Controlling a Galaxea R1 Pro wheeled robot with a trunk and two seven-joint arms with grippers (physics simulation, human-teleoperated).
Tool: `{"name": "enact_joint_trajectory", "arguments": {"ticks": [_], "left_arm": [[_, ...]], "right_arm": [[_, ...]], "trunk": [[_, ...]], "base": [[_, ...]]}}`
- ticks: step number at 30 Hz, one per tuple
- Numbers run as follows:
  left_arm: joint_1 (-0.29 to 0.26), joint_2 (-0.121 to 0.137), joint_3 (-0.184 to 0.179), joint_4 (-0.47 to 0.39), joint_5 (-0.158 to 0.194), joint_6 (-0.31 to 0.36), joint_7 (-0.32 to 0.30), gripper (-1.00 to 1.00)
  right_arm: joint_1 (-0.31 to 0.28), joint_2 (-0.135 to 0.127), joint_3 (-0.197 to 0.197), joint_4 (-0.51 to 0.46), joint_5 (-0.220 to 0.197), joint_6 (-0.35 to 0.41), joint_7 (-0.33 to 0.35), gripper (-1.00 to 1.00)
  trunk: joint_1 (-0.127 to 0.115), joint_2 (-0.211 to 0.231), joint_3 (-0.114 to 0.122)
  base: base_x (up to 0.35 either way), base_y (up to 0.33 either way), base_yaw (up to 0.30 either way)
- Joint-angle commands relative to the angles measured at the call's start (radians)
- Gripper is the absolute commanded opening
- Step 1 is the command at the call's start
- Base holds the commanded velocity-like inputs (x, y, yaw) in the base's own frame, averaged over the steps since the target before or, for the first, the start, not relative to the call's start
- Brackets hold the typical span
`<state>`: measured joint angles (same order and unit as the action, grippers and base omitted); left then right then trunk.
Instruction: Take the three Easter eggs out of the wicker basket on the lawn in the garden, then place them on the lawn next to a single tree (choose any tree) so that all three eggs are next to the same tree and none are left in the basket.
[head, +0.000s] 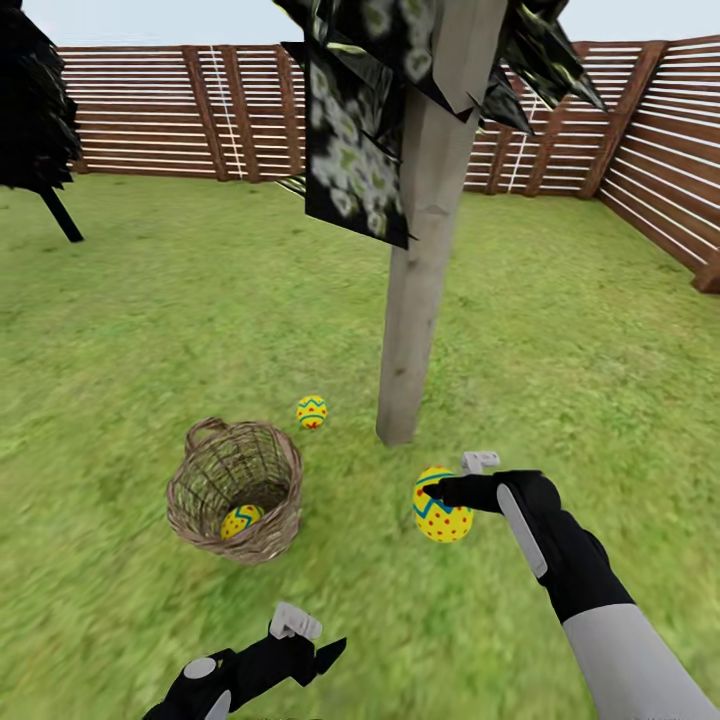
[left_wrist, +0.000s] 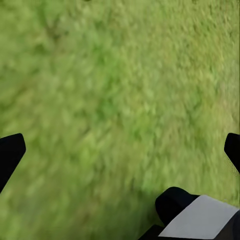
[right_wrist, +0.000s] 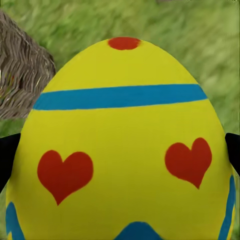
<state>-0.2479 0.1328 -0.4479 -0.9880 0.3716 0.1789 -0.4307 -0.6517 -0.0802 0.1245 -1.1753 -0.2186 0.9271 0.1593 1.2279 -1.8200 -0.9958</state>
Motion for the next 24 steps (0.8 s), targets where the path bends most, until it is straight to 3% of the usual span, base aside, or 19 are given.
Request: {"name": "enact_joint_trajectory", "arguments": {"ticks": [1,6,8,10,20,24], "left_arm": [[-0.001,0.001,-0.002,-0.001,0.010,0.010,0.000,1.00],[-0.001,0.001,-0.002,-0.002,0.010,0.010,0.000,1.00],[-0.001,0.001,-0.002,-0.002,0.010,0.010,0.000,1.00],[-0.001,0.001,-0.002,-0.002,0.010,0.010,0.000,1.00],[-0.001,0.001,-0.002,-0.002,0.010,0.010,0.001,1.00],[-0.001,0.001,-0.002,-0.002,0.010,0.010,0.001,1.00]], "right_arm": [[0.000,-0.001,0.001,0.000,0.001,0.003,0.002,-1.00],[0.000,-0.001,0.001,0.000,0.007,0.003,0.000,-1.00],[0.000,0.005,0.000,0.000,0.092,-0.003,0.001,-1.00],[0.000,0.008,0.000,0.000,0.142,-0.016,0.002,-1.00],[0.000,0.008,0.003,0.066,0.149,-0.080,-0.041,-1.00],[0.000,0.008,0.001,0.065,0.151,-0.080,-0.041,-1.00]], "trunk": [[0.000,0.000,-0.001],[0.000,0.000,-0.001],[0.000,0.000,-0.001],[0.000,0.000,-0.001],[0.000,0.000,-0.001],[0.000,0.000,-0.001]], "base": [[0.000,-0.305,0.283],[0.000,-0.305,0.283],[0.015,-0.305,0.283],[0.072,-0.305,0.283],[0.062,-0.305,0.280],[0.001,-0.305,0.083]]}}
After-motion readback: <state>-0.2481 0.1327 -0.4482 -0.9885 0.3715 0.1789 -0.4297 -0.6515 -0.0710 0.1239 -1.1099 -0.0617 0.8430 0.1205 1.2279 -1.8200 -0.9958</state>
